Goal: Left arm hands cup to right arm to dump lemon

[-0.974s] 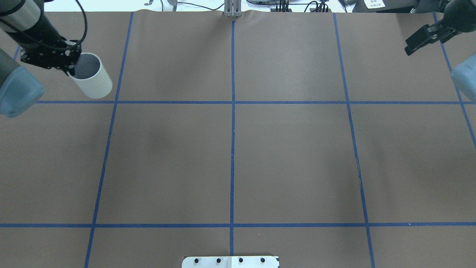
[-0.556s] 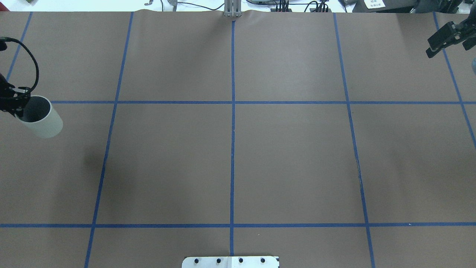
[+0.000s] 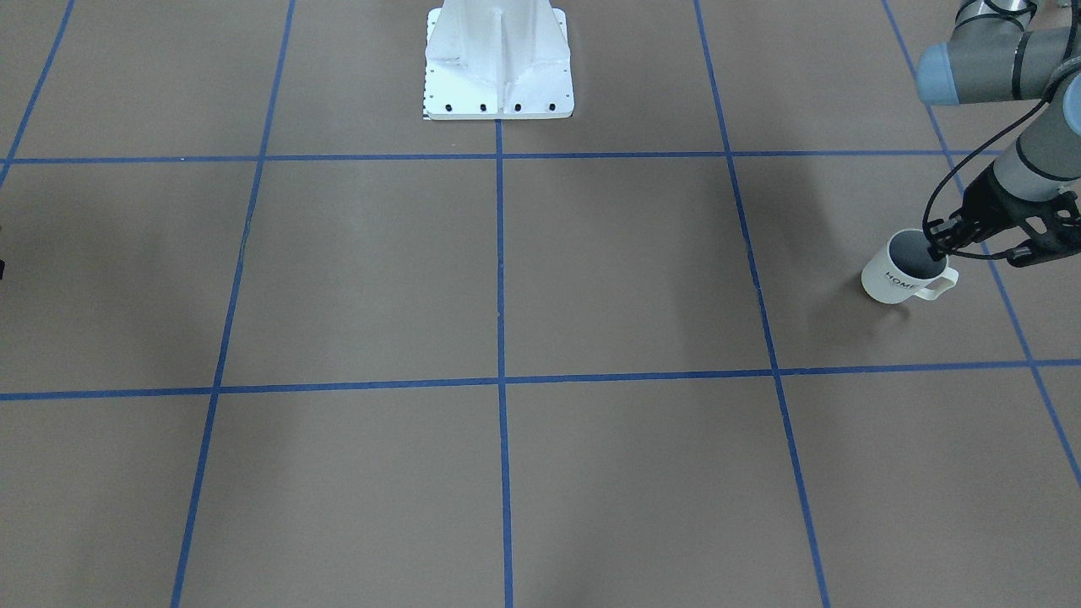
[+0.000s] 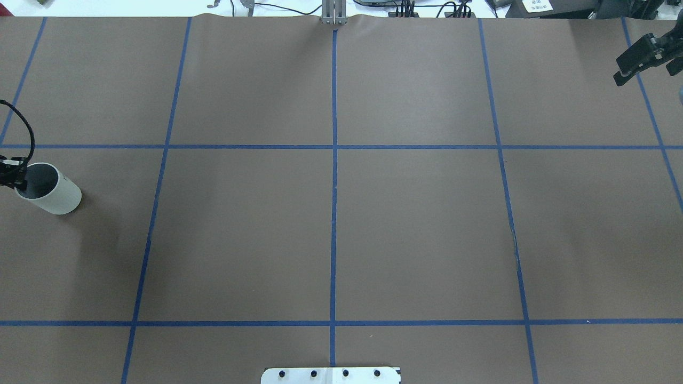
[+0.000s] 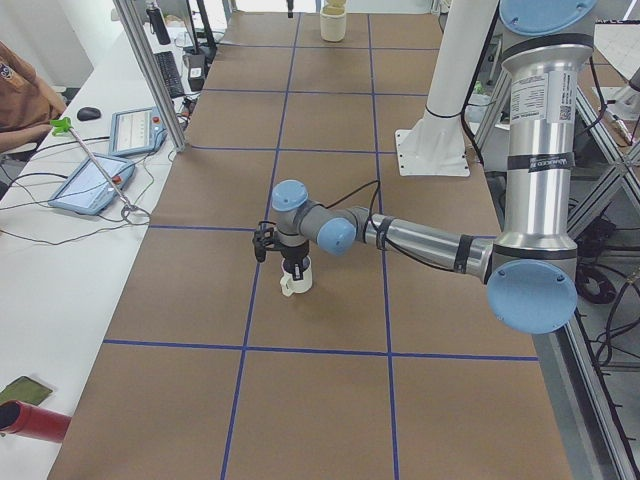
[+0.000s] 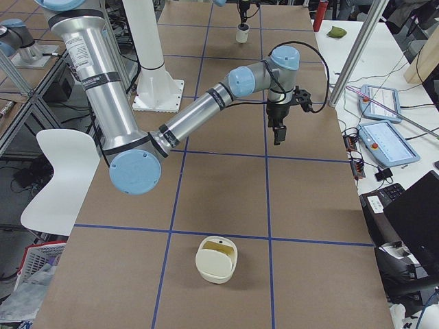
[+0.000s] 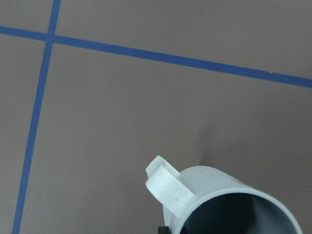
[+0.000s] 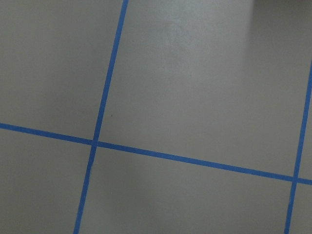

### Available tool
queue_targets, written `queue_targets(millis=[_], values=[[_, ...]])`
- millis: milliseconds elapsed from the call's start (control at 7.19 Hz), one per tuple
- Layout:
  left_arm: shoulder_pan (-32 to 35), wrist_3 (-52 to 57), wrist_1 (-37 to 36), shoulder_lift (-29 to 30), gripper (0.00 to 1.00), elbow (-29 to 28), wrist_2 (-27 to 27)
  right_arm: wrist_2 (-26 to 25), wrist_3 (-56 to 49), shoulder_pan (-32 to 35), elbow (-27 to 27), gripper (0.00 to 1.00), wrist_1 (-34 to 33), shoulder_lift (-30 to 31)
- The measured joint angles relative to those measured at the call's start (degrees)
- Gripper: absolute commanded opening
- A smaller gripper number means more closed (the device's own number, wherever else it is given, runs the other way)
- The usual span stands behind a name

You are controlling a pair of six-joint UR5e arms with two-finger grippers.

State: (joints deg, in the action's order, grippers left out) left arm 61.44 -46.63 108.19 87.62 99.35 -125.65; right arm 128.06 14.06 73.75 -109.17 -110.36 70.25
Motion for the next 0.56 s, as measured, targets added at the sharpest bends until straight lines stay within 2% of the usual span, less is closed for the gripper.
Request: queue_targets(millis=[139,278,556], values=[[0.1,-0.2,2.3,-0.2,0.99,-0.9,-2.6,0.7,0.0,0.4,0.0,1.00,-0.1,0.0],[0.3,-0.1,3.2,-0.4,1.00,-0.7,-5.2,1.5,0.0,1.1,0.1,1.00,-0.3,0.0],[1.0,0.6,3.4,-0.9,1.00,0.4,-6.5,2.0,0.1,2.0,0.0,1.00,-0.9,0.0]])
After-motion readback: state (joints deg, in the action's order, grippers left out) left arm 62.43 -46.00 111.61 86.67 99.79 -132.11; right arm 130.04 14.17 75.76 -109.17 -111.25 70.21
